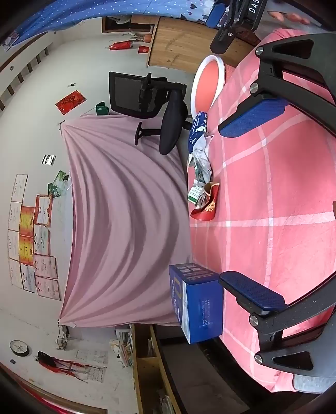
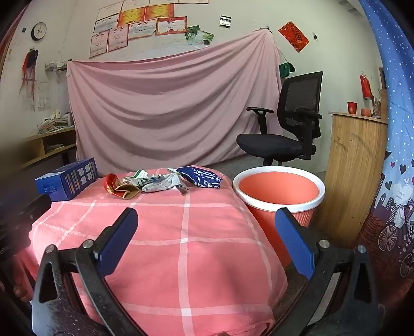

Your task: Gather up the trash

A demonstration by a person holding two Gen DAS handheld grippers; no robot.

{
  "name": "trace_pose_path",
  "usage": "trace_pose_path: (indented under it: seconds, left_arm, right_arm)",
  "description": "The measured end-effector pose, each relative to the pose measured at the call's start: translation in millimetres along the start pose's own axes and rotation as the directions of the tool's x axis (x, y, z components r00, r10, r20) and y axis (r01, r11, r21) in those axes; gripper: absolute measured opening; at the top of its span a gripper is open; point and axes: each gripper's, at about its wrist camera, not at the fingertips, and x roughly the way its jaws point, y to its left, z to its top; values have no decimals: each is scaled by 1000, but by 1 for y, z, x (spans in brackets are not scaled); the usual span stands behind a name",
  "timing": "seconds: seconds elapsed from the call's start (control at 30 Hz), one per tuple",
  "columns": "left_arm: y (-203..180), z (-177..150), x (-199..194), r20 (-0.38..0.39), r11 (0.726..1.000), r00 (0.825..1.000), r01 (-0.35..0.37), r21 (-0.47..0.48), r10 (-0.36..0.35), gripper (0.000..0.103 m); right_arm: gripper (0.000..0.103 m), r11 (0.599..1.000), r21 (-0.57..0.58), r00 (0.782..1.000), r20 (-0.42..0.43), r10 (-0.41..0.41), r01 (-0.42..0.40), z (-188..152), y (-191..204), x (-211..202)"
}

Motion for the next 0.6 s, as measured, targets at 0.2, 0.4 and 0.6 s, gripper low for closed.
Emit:
trace_pose_path:
  seconds: [0.2,0.4,0.6]
  left_arm:
    - [1,1,-2,1,1000,1000,4,-4,-4,101]
    - [-1,1,-3,4,1000,1000,1,2,-1,101]
    - [-1,2,-1,2,1000,1000,1,-2,-1,101]
  right_arm:
    - [103,1000,3,1000,-3,2,-2,0,0,0]
    - [103,1000,4,1000,-2,3,-3,0,0,0]
    - [103,1000,4,1000,-3,3,-3,0,0,0]
